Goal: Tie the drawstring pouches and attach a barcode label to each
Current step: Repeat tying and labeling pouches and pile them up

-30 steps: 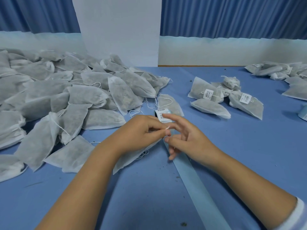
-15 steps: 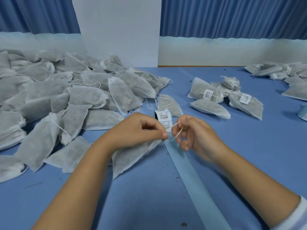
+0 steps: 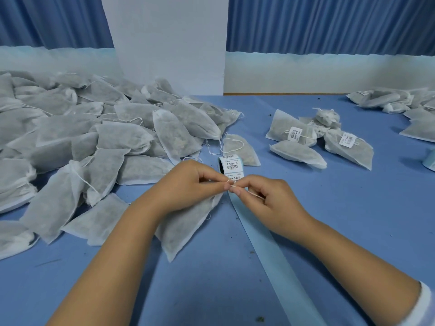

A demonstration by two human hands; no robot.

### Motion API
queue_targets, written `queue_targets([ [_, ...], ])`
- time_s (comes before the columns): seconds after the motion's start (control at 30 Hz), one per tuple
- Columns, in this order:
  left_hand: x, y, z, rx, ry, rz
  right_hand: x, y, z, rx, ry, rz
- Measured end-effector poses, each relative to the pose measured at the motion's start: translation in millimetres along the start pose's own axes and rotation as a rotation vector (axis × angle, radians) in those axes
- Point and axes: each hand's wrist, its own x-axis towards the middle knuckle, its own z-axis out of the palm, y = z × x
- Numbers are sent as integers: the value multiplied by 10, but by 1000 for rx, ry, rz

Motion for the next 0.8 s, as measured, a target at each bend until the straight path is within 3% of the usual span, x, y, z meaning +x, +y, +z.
queue_targets([
  [0.13,-17,9,-14,6,-163,-14,23,2,-42,-37,61,-38],
  [0.27,-50,76,-6,-115,-275,-35,33,-10,-23,103,95,9],
  [0.47,-53,106,15,-318,-228,-31,31,-49,47,224,165,173],
  [0.6,-13,92,15,-308,-158,-77,13,-104,-3,199,253,104],
  [0.8,-8,56,20,-342,-194,-46,8,-143,20,160,121,69],
])
